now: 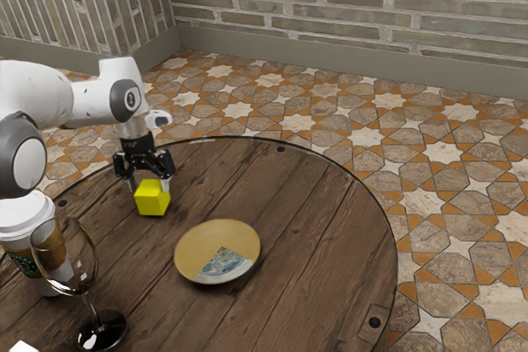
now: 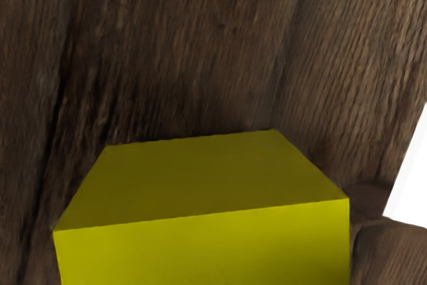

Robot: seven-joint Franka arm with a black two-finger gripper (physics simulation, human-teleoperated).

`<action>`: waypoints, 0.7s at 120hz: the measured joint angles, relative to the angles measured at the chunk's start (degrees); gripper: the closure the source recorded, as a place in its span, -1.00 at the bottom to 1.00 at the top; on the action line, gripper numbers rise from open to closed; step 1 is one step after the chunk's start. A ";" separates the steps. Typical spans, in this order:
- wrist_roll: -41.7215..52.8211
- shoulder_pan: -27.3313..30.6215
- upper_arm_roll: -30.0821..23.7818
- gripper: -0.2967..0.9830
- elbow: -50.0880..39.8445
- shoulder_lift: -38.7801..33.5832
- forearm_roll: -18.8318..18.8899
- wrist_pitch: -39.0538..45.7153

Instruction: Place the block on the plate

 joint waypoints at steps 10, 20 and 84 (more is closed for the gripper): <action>-0.28 0.14 -0.11 -0.54 -0.02 0.78 -0.17 0.52; -0.49 0.26 -0.54 -0.53 0.06 1.47 -0.15 1.12; -1.25 0.38 -0.82 -0.10 0.38 1.66 1.68 2.75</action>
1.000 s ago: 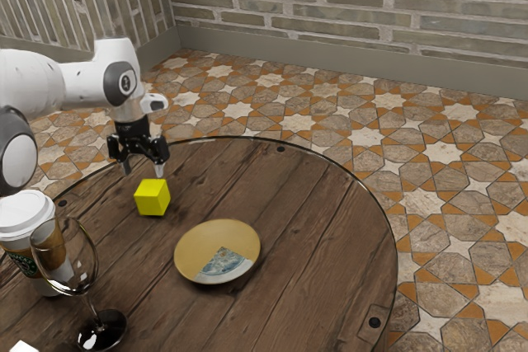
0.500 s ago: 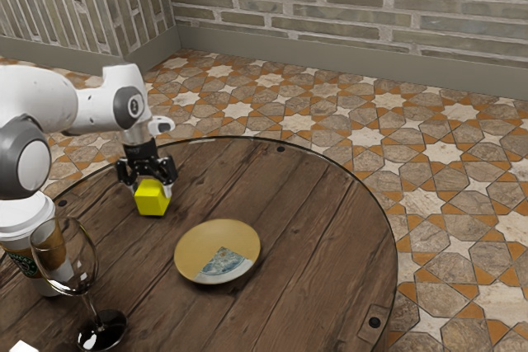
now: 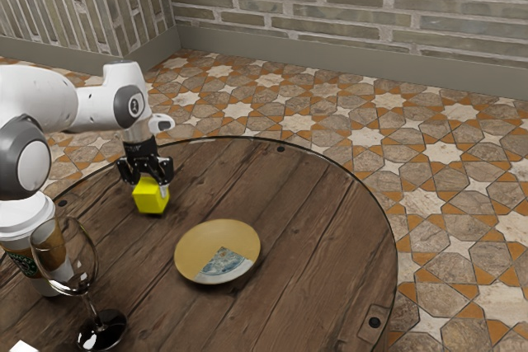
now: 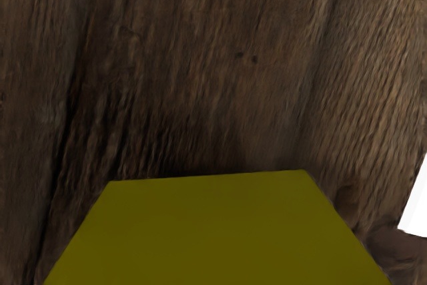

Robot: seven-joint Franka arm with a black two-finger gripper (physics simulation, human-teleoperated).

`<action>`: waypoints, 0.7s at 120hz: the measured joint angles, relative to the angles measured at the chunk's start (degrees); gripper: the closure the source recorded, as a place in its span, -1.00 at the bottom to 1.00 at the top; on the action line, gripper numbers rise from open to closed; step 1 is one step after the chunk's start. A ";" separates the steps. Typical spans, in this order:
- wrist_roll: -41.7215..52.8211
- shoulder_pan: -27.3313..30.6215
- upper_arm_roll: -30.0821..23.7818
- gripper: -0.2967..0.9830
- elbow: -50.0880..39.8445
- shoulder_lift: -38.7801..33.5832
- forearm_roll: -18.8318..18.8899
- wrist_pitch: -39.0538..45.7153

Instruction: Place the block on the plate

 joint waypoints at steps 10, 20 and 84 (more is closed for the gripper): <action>-0.16 -0.70 0.22 -0.09 -0.20 -0.76 1.01 0.02; -0.57 -2.14 0.44 -0.09 -1.22 -2.68 2.57 -0.15; -8.12 -20.57 0.75 -0.08 -19.79 -20.97 7.71 -5.30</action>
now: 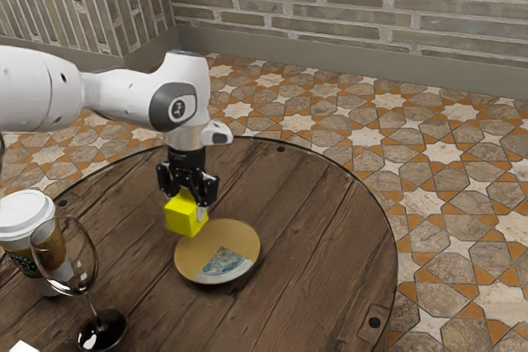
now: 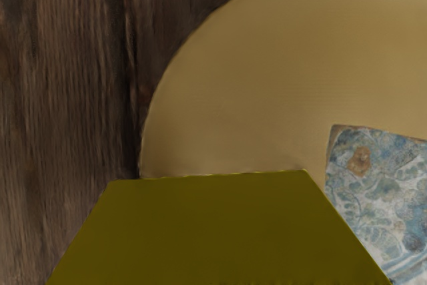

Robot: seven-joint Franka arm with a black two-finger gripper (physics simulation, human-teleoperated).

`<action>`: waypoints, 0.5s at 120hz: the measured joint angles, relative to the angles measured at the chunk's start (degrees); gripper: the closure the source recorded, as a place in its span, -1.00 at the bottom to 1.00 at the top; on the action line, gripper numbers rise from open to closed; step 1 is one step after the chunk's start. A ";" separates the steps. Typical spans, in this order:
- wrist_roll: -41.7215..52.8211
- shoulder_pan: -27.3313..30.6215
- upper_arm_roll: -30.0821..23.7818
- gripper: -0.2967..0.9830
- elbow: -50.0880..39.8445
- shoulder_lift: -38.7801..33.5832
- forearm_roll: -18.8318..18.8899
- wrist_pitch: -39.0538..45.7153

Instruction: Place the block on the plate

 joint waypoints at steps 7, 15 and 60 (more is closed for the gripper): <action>-1.33 -1.77 0.03 -0.08 -1.24 -0.59 0.13 -0.45; -2.84 -4.14 0.03 -0.08 -1.96 -0.71 0.22 -0.84; -9.21 -7.75 -1.33 -0.08 0.47 2.80 0.00 -1.09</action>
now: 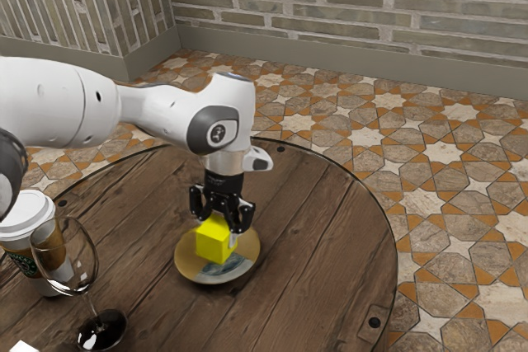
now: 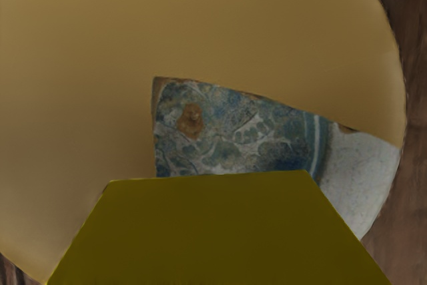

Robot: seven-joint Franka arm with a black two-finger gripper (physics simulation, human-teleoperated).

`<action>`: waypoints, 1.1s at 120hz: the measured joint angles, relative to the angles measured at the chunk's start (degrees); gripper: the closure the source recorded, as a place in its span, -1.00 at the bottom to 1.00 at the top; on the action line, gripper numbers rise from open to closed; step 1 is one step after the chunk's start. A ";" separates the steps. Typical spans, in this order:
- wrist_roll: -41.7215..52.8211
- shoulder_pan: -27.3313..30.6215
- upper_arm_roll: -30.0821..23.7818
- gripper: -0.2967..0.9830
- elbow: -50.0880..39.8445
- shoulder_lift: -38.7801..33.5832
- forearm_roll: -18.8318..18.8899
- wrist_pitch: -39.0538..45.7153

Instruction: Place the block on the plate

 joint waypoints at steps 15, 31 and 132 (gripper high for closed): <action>-1.22 0.71 -1.14 -0.20 1.16 1.12 -0.04 0.01; -2.22 0.36 -1.34 -0.36 2.04 0.74 0.04 -0.14; -1.52 4.56 -0.54 -0.53 8.84 -10.49 5.05 -6.19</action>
